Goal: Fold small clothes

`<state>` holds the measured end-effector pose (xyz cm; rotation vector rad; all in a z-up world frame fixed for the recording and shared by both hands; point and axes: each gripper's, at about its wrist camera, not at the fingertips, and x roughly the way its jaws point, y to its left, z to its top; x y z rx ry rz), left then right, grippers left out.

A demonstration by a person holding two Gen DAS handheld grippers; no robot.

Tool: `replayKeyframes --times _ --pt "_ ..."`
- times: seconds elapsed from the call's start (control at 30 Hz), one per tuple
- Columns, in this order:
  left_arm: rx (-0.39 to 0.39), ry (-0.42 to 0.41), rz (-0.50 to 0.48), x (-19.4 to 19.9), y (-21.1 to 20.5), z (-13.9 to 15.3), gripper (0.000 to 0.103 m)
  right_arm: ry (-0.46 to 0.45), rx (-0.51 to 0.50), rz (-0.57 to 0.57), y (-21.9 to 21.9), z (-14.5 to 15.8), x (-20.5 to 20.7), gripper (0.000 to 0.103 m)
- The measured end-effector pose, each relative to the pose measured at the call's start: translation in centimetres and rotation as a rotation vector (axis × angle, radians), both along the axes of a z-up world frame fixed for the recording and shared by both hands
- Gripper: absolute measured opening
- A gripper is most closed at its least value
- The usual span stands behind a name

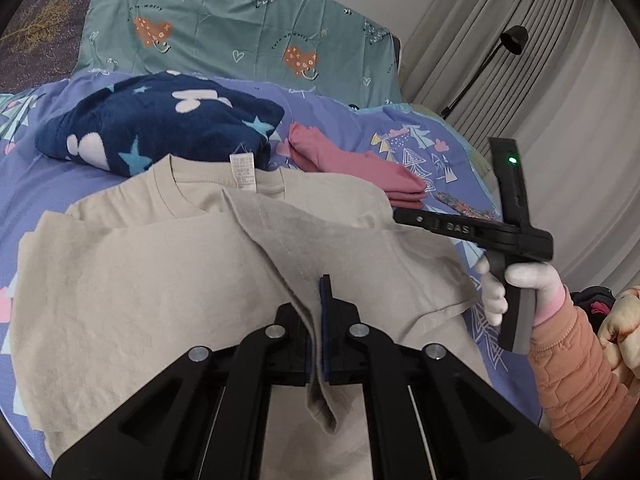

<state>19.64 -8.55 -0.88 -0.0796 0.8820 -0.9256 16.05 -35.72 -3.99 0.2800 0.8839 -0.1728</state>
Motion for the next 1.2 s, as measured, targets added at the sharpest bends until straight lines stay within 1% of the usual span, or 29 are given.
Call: replayKeyframes --times 0.17,0.33,0.43,0.47,0.53,0.6,0.67,0.73,0.8,0.83,0.87,0.97,1.03,1.1,1.2 --pt "-0.03 -0.017 0.02 0.3 1.0 1.5 0.003 -0.072 0.003 0.082 2.4 2.4 -2.8 0.025" --pt "-0.057 -0.063 0.036 0.9 2.0 4.9 0.003 -0.118 0.045 0.169 4.6 3.2 -6.3 0.028" --pt "-0.061 -0.103 0.037 1.3 2.5 7.3 0.003 -0.13 0.084 0.227 5.7 3.0 -8.1 0.03" --pt "-0.061 -0.118 0.042 1.3 2.7 8.0 0.003 -0.128 0.098 0.253 6.1 2.6 -8.7 0.032" --pt "-0.063 -0.144 0.06 1.4 3.5 8.9 0.003 -0.099 0.08 0.287 7.1 1.6 -9.5 0.035" --pt "-0.07 -0.153 0.09 1.7 5.0 9.2 0.003 -0.054 0.039 0.289 7.8 0.1 -10.1 0.036" --pt "-0.064 -0.15 0.13 2.1 6.6 8.8 0.003 -0.024 0.052 0.276 7.7 -1.3 -10.4 0.037" --pt "-0.037 -0.136 0.174 2.4 8.3 7.8 0.003 -0.001 0.074 0.244 7.0 -2.5 -10.7 0.037" --pt "-0.002 -0.109 0.205 3.0 9.7 6.3 0.004 0.015 0.09 0.2 6.2 -3.4 -10.8 0.037" --pt "0.03 -0.101 0.219 3.2 10.3 5.2 0.004 0.02 0.098 0.177 5.8 -3.8 -10.9 0.037" --pt "0.065 -0.097 0.233 3.5 10.8 4.2 0.005 0.023 0.105 0.162 5.5 -4.0 -10.9 0.037" --pt "0.144 -0.082 0.292 4.2 12.5 2.0 0.017 0.026 0.133 0.116 4.6 -4.5 -11.1 0.037" --pt "0.159 -0.088 0.334 4.4 14.2 1.4 0.02 0.023 0.132 0.107 4.5 -4.4 -11.4 0.039" --pt "0.151 -0.085 0.363 4.4 15.6 1.0 0.024 0.023 0.119 0.107 4.6 -4.1 -11.5 0.041" --pt "0.158 -0.058 0.402 4.5 17.5 -0.3 0.025 0.017 0.1 0.105 4.8 -3.7 -11.7 0.041"
